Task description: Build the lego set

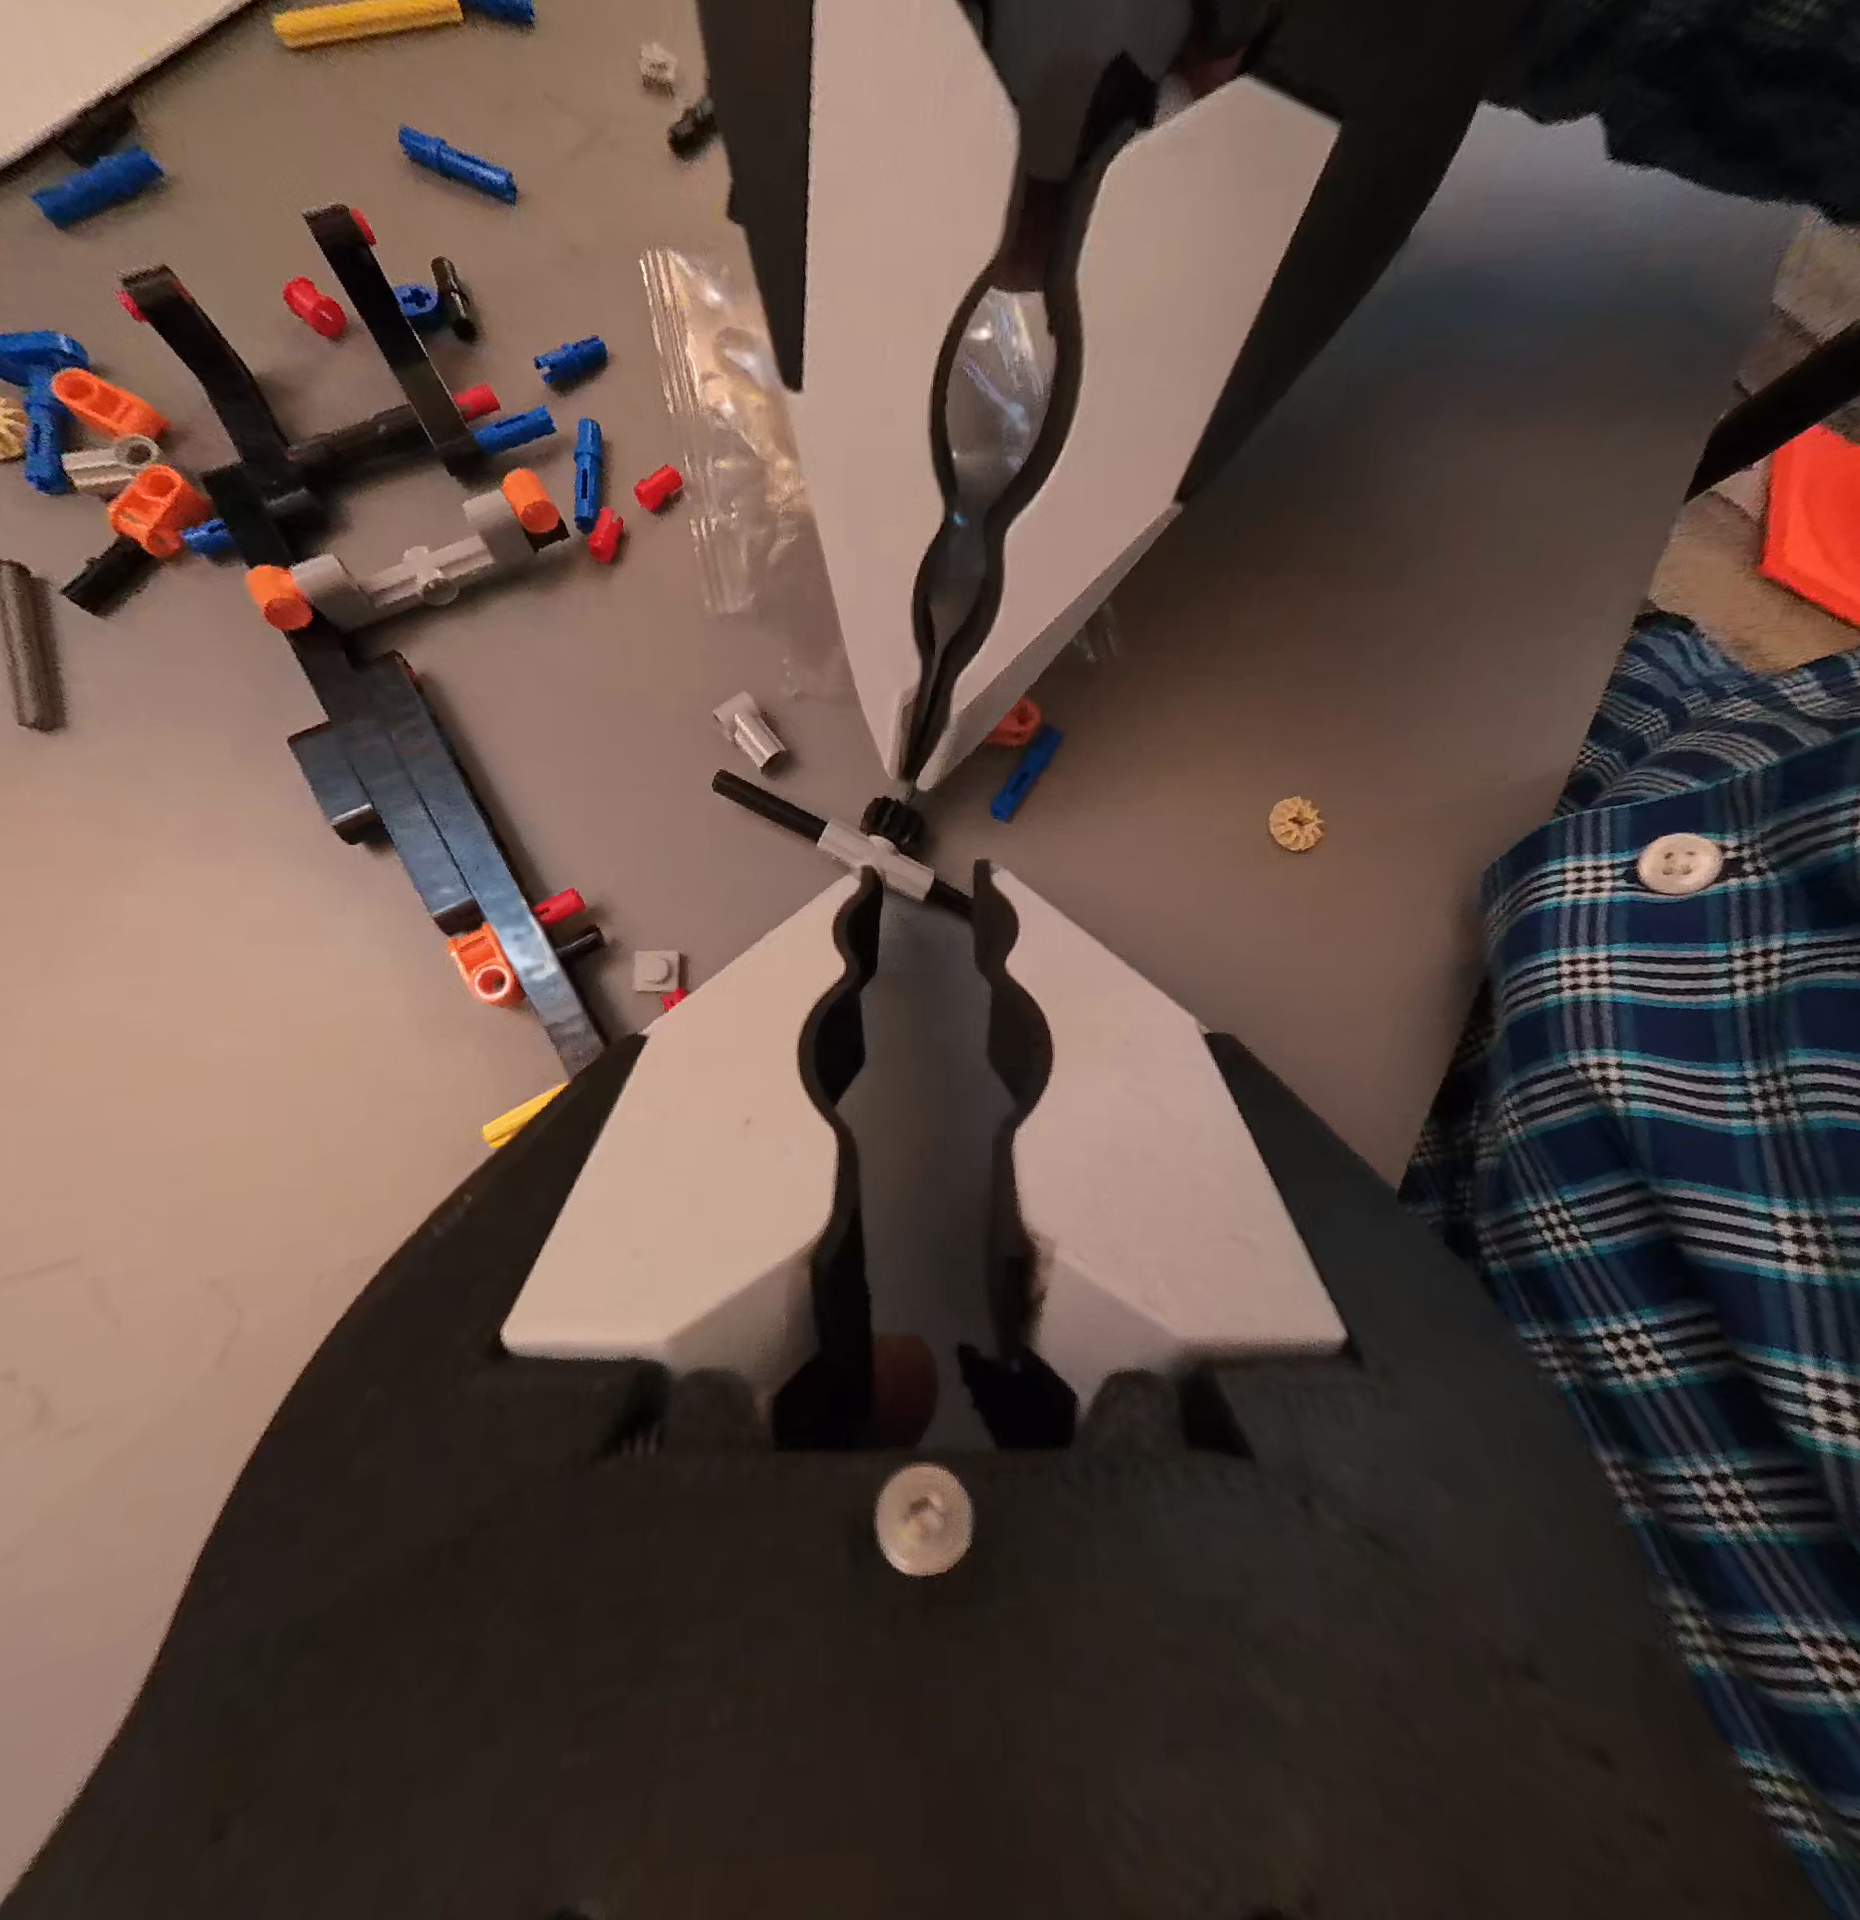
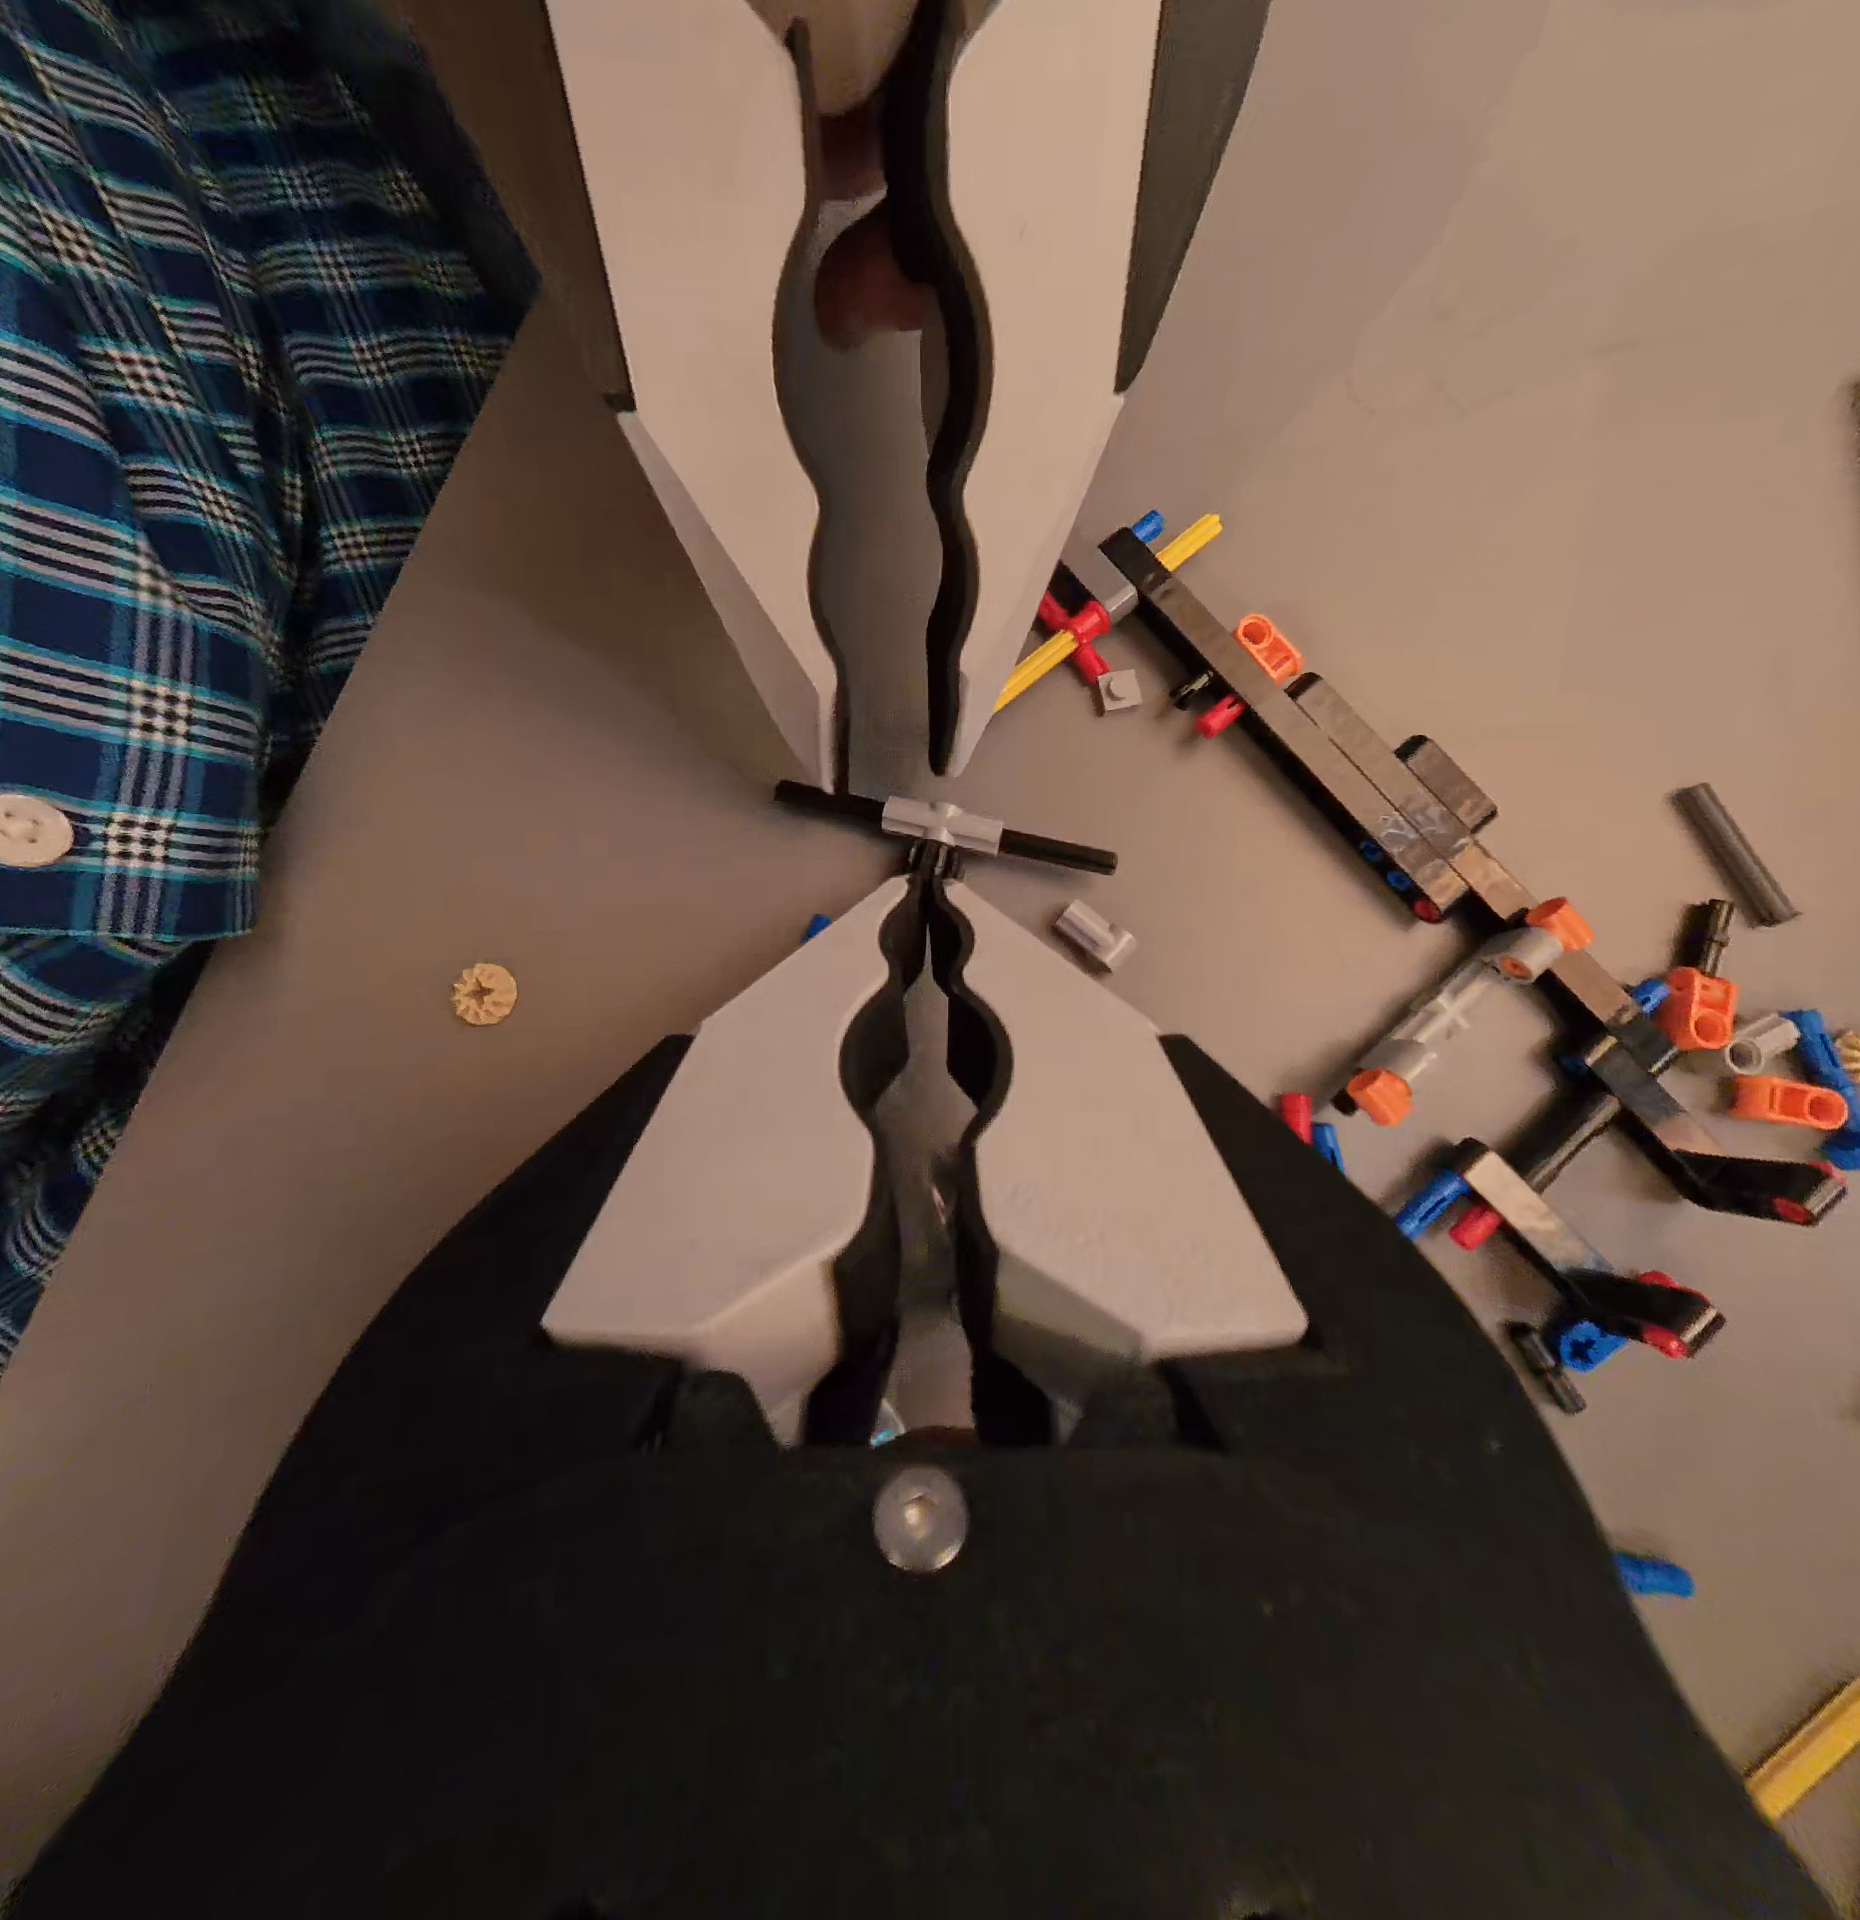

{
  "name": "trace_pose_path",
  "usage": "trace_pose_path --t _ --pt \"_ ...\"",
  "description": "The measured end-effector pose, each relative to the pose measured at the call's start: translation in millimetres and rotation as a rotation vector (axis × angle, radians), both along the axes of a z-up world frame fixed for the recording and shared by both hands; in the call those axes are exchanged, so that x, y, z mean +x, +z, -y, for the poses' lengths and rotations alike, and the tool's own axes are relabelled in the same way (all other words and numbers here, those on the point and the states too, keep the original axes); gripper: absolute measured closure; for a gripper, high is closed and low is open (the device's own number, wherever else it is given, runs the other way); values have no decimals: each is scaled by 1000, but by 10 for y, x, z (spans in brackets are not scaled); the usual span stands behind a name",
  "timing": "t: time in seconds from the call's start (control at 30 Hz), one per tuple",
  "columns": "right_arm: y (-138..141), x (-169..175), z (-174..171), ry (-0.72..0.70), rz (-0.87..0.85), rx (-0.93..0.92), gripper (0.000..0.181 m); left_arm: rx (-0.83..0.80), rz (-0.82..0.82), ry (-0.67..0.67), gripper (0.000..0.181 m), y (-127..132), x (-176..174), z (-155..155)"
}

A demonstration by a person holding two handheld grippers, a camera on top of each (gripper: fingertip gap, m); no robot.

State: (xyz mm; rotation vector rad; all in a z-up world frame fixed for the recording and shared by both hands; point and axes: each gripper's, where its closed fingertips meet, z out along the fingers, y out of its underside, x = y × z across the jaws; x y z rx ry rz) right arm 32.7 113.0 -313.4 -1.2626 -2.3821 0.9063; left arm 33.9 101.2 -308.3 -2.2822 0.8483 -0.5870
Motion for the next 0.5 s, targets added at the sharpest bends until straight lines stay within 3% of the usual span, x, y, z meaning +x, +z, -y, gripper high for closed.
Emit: trace_pose_path --t 0.2,0.5 --pt "101 34 -6 -44 -37 -11 181 18 123 53 161 210 -51 -74" --pt "501 -53 -137 -130 -173 66 181 12 408 153 135 589 -159 -276"
